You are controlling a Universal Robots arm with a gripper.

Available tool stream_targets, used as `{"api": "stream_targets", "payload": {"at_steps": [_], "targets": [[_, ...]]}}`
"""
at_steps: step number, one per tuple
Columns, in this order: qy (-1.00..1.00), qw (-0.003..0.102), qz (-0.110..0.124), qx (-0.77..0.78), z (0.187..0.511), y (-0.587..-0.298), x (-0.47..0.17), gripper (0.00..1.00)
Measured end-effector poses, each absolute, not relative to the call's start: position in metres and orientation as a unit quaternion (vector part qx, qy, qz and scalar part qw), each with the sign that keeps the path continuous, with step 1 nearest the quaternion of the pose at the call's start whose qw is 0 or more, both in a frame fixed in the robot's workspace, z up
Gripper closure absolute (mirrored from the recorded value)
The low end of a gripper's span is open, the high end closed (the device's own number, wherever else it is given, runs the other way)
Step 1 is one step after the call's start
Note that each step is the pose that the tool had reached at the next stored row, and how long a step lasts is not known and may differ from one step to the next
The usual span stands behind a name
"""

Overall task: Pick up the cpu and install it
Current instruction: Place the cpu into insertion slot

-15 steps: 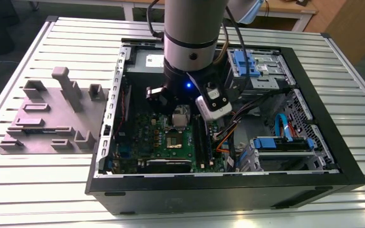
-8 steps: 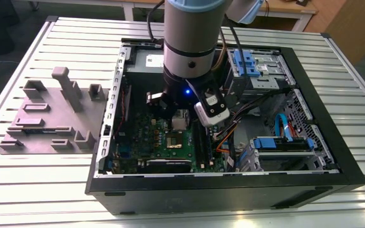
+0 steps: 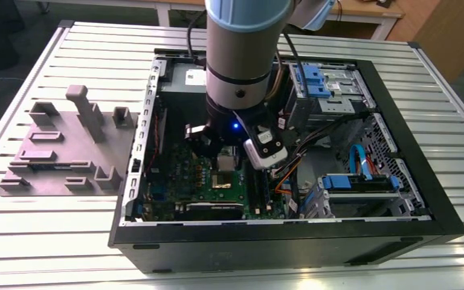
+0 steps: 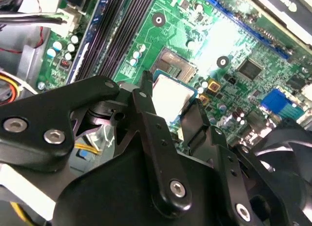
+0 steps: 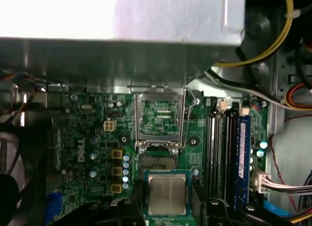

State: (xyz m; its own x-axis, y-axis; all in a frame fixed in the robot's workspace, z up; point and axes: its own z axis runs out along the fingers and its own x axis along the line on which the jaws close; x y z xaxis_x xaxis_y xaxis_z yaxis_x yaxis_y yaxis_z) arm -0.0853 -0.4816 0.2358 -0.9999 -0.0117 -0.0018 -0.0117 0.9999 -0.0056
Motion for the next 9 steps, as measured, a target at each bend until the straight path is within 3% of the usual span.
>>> {"api": "stream_targets", "payload": {"at_steps": [9], "targets": [[1.000,0.000,-0.003,-0.007,0.2268,-0.4825,-0.0858,0.53]]}}
